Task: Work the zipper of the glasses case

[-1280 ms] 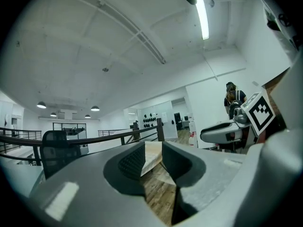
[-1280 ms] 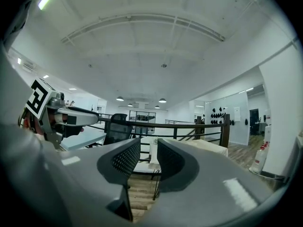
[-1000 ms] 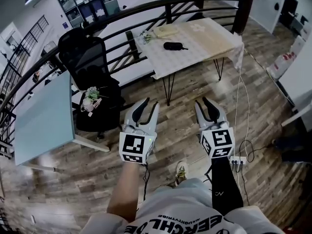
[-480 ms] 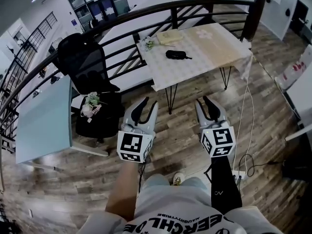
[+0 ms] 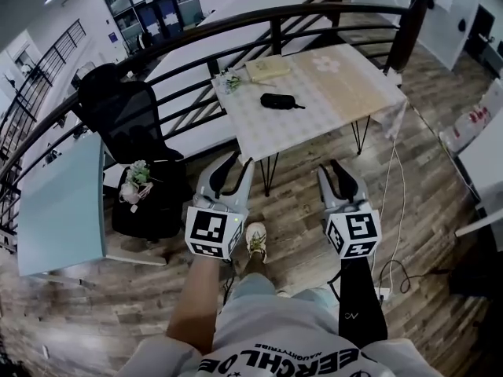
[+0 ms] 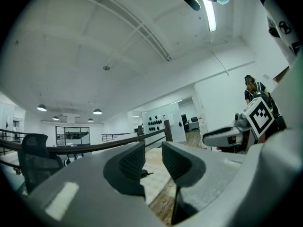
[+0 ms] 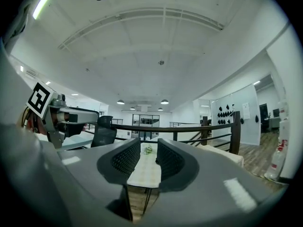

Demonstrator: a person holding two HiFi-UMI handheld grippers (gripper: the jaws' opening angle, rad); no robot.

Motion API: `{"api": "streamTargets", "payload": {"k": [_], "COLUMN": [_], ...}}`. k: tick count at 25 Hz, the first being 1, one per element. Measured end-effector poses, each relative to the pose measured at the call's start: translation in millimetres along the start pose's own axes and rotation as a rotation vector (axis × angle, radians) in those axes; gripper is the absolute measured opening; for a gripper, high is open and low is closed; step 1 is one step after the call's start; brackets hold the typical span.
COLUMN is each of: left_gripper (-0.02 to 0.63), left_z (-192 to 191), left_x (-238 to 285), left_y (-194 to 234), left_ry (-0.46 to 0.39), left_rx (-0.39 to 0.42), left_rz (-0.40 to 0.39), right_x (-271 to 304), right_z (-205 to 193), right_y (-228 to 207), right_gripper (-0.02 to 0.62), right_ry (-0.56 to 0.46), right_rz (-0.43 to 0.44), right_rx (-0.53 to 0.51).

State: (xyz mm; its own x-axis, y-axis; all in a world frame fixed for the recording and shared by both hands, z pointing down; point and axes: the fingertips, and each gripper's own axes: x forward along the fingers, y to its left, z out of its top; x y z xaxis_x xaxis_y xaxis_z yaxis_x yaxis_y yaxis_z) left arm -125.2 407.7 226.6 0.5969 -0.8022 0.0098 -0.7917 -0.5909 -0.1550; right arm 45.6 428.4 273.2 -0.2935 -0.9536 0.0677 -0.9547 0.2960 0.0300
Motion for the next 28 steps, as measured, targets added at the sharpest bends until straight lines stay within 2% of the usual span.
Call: {"api": "streamTargets", "payload": {"k": [7,17,23,28], "left_gripper": [0.120,0.120,0.120,0.120], "left_z": [-4,-4,-10,-24], "left_x": [89,218,265,286], "left_y": [49,143,182,198], "left_ry": [-0.023,-0.039,-0.046,-0.048], "left_rx": [0.009,0.031,0.027,-0.004], "left_rz": [-0.058,-0.156,-0.203,-0.239], "right_x": [78,213,266,285], "right_z": [10,39,47,44], "right_y": [-40,-81,-95,-103], "right_gripper": [0.140,0.140,0.140,0.132], "right_ry": [-0.004,-0.003,0.004,0.005], "right_rz": [-0.063,-0.153,-0.208,-0.263], "right_rx": [-0.016,-0.024,-0.027,-0.056]}}
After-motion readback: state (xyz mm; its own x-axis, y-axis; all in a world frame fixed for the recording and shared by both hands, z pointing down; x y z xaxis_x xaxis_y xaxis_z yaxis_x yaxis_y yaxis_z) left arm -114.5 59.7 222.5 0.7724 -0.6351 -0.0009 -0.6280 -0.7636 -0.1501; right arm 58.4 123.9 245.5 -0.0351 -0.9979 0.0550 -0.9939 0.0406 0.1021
